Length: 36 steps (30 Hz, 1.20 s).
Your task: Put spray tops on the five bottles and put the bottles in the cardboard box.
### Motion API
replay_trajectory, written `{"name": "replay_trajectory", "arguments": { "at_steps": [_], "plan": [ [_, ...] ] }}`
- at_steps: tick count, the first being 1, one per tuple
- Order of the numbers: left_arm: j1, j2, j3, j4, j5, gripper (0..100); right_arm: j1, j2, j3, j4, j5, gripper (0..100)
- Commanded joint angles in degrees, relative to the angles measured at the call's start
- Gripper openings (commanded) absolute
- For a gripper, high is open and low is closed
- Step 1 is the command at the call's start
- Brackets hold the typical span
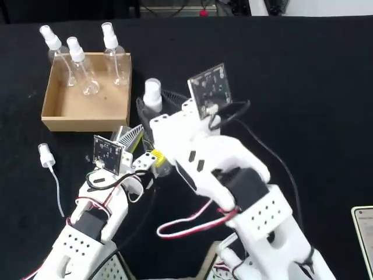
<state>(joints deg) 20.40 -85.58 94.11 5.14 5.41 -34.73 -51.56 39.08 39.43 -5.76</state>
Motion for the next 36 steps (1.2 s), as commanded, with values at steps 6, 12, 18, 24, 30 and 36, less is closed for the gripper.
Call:
{"name": "replay_trajectory", "arguments": {
  "at_steps": [6,12,18,24,30,36],
  "plan": [
    [-0.9,-1.0,-0.5,-1.2,0.5,5,-1.1,-9.0,7.4,0.4,7.6,1.1],
    [-0.5,-1.0,-0.5,-1.1,0.5,5,1.2,-8.5,8.5,0.0,7.6,1.1],
    [-0.4,-1.0,-0.4,-1.1,0.5,5,1.9,6.5,-6.5,11.0,7.6,1.1],
    [-0.4,-1.0,-0.4,-1.1,0.5,5,1.9,22.0,-22.5,22.9,7.6,1.1],
    [-0.8,-1.0,-0.4,-1.1,0.5,5,1.7,22.9,-24.5,24.4,7.6,1.1],
    [-0.5,-1.0,0.0,-1.2,0.5,5,1.7,22.2,-23.1,24.4,7.6,4.5]
  ]
}}
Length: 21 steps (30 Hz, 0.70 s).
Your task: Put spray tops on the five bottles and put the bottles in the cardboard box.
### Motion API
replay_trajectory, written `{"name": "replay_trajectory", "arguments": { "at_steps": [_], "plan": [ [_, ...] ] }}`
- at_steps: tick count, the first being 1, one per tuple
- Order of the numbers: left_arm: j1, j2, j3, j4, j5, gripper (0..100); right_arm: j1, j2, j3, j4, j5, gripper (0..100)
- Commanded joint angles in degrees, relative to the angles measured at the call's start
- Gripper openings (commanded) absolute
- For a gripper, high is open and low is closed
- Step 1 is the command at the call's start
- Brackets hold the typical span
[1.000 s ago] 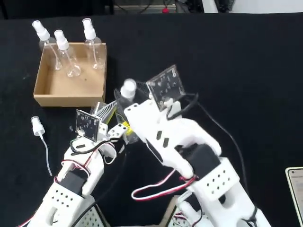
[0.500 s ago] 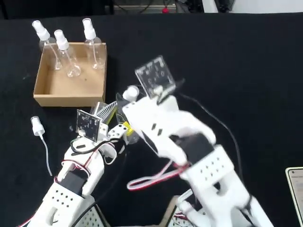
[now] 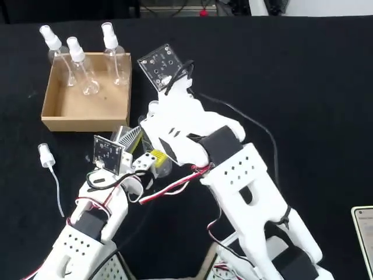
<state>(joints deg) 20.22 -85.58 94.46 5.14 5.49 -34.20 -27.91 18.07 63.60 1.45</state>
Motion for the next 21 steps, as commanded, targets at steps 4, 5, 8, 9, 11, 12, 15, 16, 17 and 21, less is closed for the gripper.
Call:
{"name": "replay_trajectory", "arguments": {
  "at_steps": [4,5,8,9,11,12,15,16,17,21],
  "plan": [
    [-0.5,-1.1,0.0,-1.4,0.4,5,1.1,-1.5,-2.1,0.6,0.4,17.2],
    [-0.5,-1.1,0.0,-1.4,0.4,5,1.1,-1.7,-2.1,0.7,0.4,18.9],
    [-0.4,-1.1,-0.1,-1.4,0.4,5,1.1,-1.8,-2.5,1.5,0.4,19.8],
    [-0.4,-1.1,-0.1,-1.4,0.4,5,1.1,-1.8,-2.9,1.8,0.4,19.8],
    [-0.4,-1.1,-0.1,-1.4,0.4,5,1.1,-1.8,-3.0,2.1,0.4,19.8],
    [-0.4,-1.1,-0.1,-1.4,0.4,5,1.1,-1.8,-3.3,2.5,0.4,19.8],
    [-0.3,-1.1,-0.1,-1.4,0.4,5,1.4,-2.6,-4.8,4.3,0.4,19.8],
    [-0.3,-1.1,-0.1,-1.4,0.4,5,1.5,-3.4,-5.5,4.9,0.4,19.8],
    [-0.3,-1.1,-0.1,-1.4,0.4,5,1.8,-4.4,-6.4,5.6,0.4,19.8],
    [-0.3,-1.1,-0.1,-1.4,0.4,5,3.2,-9.2,-9.4,7.7,0.4,12.8]
  ]
}}
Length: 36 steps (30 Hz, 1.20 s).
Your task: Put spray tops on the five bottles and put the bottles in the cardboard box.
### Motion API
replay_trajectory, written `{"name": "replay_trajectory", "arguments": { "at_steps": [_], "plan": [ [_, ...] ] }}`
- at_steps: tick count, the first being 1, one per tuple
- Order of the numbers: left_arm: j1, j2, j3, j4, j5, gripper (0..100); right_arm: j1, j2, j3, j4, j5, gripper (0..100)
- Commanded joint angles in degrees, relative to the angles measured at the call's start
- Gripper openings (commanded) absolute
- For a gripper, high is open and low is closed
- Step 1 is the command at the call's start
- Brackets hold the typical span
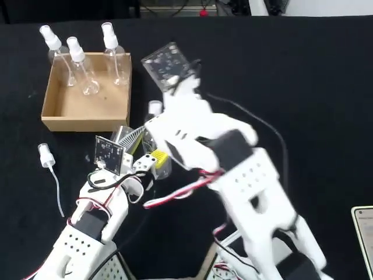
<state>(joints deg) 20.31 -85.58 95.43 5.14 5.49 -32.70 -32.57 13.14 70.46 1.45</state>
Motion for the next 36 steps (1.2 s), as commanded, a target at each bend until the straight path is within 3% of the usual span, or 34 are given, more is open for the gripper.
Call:
{"name": "replay_trajectory", "arguments": {
  "at_steps": [1,4,13,24,36],
  "plan": [
    [-0.4,-1.1,-1.1,-1.4,0.4,5,2.3,-5.4,-4.8,0.6,0.4,9.0],
    [-0.4,-1.1,-1.0,-1.4,0.4,5,5.5,-6.2,-4.9,-2.0,0.1,0.8],
    [-0.4,-1.1,-0.9,-1.4,0.4,5,7.4,2.9,0.7,-16.1,0.0,2.9],
    [-0.4,-1.1,-0.9,-1.4,0.4,5,0.4,3.2,0.2,-4.8,0.4,3.1],
    [-0.4,-1.1,-0.8,-1.4,0.4,5,0.3,-2.3,2.2,0.3,0.4,3.1]
  ]
}}
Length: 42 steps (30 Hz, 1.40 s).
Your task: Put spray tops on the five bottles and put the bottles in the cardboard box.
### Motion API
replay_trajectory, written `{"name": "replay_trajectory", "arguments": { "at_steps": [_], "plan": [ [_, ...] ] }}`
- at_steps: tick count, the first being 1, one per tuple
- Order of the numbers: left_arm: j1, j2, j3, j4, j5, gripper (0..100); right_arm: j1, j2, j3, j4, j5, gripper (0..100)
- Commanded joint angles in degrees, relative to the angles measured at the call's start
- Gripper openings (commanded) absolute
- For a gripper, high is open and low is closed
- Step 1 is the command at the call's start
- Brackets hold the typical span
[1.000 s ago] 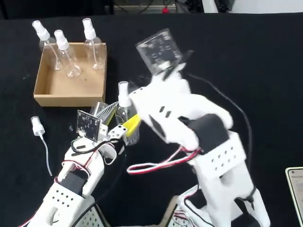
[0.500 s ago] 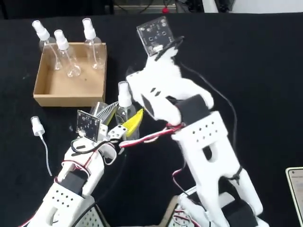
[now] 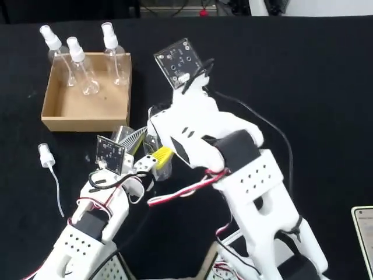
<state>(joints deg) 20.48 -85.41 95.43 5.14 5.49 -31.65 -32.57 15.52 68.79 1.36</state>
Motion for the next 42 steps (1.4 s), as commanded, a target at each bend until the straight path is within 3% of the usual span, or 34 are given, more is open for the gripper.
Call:
{"name": "replay_trajectory", "arguments": {
  "at_steps": [1,8,14,21,27,32,36,42],
  "plan": [
    [-0.6,-1.2,-0.8,-1.4,0.4,5,-0.8,-3.4,-0.3,1.8,0.5,3.2],
    [-0.6,-1.2,-0.7,-1.4,0.4,5,0.2,-12.0,-1.4,1.8,0.5,3.3],
    [-1.1,-1.2,-1.1,-1.1,0.4,5,12.4,-13.4,2.3,1.4,0.5,3.3],
    [-1.6,-1.2,-3.8,-1.0,-10.8,5,21.3,-12.4,23.1,-11.6,0.1,3.1],
    [-13.3,-0.7,-8.1,-0.8,-10.6,5,21.1,-12.4,42.5,-31.9,-0.1,3.0],
    [-24.0,-0.7,-17.5,8.4,-6.9,5,21.2,-12.0,53.5,-47.3,-2.6,2.9],
    [-29.1,-0.5,-24.7,11.0,-7.1,5,21.2,-12.0,57.9,-53.8,-2.4,3.0],
    [-35.2,7.4,-33.8,10.8,-7.1,5,21.2,-11.9,58.7,-54.4,-2.4,3.1]
  ]
}}
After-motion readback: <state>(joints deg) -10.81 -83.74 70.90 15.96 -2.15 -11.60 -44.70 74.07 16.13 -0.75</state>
